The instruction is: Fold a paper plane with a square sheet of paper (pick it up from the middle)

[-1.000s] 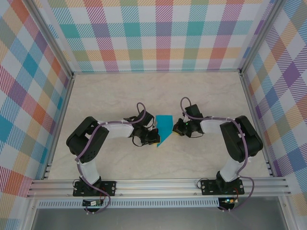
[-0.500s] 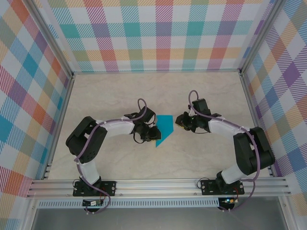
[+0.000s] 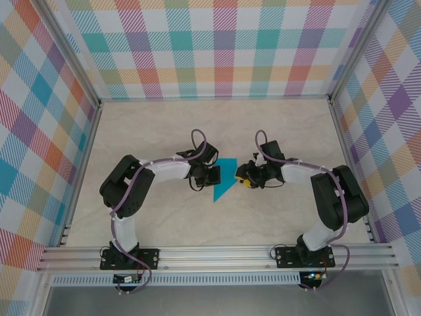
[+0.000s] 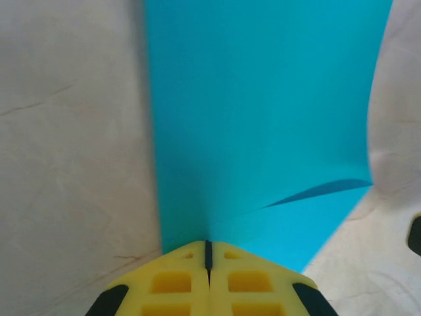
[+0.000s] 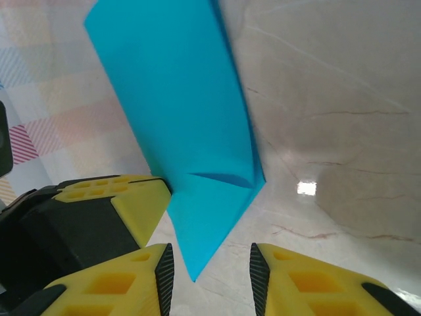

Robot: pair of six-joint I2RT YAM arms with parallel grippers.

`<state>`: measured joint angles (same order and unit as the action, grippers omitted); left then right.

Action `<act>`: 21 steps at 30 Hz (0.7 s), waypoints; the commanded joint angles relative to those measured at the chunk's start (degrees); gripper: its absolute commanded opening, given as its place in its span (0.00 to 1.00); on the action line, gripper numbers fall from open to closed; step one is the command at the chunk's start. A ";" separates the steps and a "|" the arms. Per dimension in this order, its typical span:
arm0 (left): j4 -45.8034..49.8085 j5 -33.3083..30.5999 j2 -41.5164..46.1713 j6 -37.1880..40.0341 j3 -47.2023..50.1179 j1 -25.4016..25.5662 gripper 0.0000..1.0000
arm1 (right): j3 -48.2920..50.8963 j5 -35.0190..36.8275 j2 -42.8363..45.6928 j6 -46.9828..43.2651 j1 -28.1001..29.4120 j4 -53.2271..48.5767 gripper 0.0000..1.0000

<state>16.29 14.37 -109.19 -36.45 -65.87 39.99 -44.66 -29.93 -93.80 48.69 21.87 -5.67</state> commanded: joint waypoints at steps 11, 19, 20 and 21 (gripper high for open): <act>5.16 -4.53 -2.69 -0.73 0.21 0.18 0.00 | -5.14 -0.22 -5.37 0.11 1.12 -1.49 0.32; 5.05 -4.61 -2.52 -0.82 0.78 0.09 0.00 | -6.57 0.39 -7.86 -0.21 1.37 -2.32 0.31; 4.98 -4.68 -2.44 -0.81 0.82 0.09 0.00 | -6.49 0.66 -7.89 -0.26 1.42 -2.53 0.32; 5.06 -4.72 -2.39 -0.82 0.86 0.09 0.00 | -6.40 1.03 -7.72 -0.26 1.42 -2.59 0.32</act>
<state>17.45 12.78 -109.49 -36.64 -66.70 39.99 -49.89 -29.54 -100.79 48.82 22.94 -6.70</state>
